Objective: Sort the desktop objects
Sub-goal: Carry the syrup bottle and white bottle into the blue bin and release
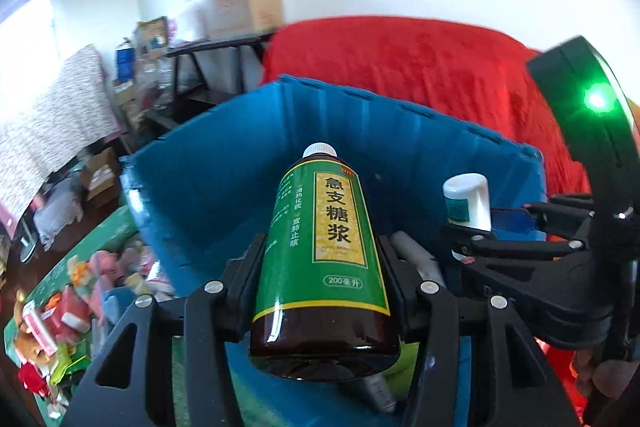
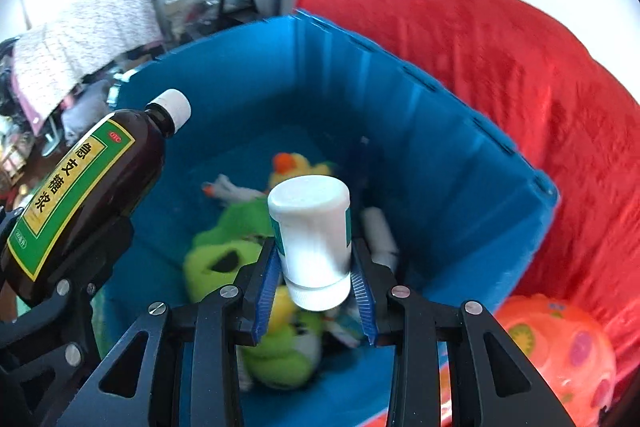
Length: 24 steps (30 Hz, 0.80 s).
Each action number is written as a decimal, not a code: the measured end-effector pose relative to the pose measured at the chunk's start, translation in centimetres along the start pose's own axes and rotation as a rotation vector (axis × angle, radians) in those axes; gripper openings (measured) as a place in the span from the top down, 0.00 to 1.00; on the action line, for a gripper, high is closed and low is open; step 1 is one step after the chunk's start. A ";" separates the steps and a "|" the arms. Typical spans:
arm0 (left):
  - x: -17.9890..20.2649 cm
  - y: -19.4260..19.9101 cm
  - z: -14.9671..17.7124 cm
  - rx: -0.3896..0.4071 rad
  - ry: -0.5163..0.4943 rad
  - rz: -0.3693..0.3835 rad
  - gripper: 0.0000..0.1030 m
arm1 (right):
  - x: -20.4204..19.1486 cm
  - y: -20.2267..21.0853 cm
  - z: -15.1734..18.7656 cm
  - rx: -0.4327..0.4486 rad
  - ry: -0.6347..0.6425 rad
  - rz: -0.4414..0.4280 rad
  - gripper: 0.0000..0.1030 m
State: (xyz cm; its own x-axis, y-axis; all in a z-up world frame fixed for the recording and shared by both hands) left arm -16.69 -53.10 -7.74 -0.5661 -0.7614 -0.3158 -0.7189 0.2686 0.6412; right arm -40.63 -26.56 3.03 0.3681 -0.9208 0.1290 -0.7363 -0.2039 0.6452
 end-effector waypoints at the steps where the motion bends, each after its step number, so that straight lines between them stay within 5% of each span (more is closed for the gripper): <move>1: 1.1 -0.5 -0.2 -0.009 -0.006 0.013 0.51 | 0.8 -0.4 0.0 -0.010 -0.007 0.013 0.67; 12: 4.2 -4.7 1.8 -0.139 -0.004 0.103 0.51 | 5.3 -4.8 1.7 -0.125 -0.043 0.112 0.67; 24: 3.8 -5.1 2.9 -0.175 0.007 0.107 0.51 | 6.1 -5.7 2.8 -0.187 -0.057 0.182 0.66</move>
State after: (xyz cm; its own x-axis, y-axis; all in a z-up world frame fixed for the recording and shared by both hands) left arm -16.36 -55.70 -14.24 -0.6318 -0.7387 -0.2349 -0.5735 0.2416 0.7828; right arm -35.81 -31.96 -1.96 0.2028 -0.9549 0.2168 -0.6677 0.0271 0.7439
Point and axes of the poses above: each gripper's, at about its wrist camera, not at the fingertips, and y roughly against the way its jaws point, x to its right, z to its underside, the point moved 9 cm from there along -y, roughly the way its jaws point, and after that the axes turned 12 degrees about -y, right-handed, at the moved point
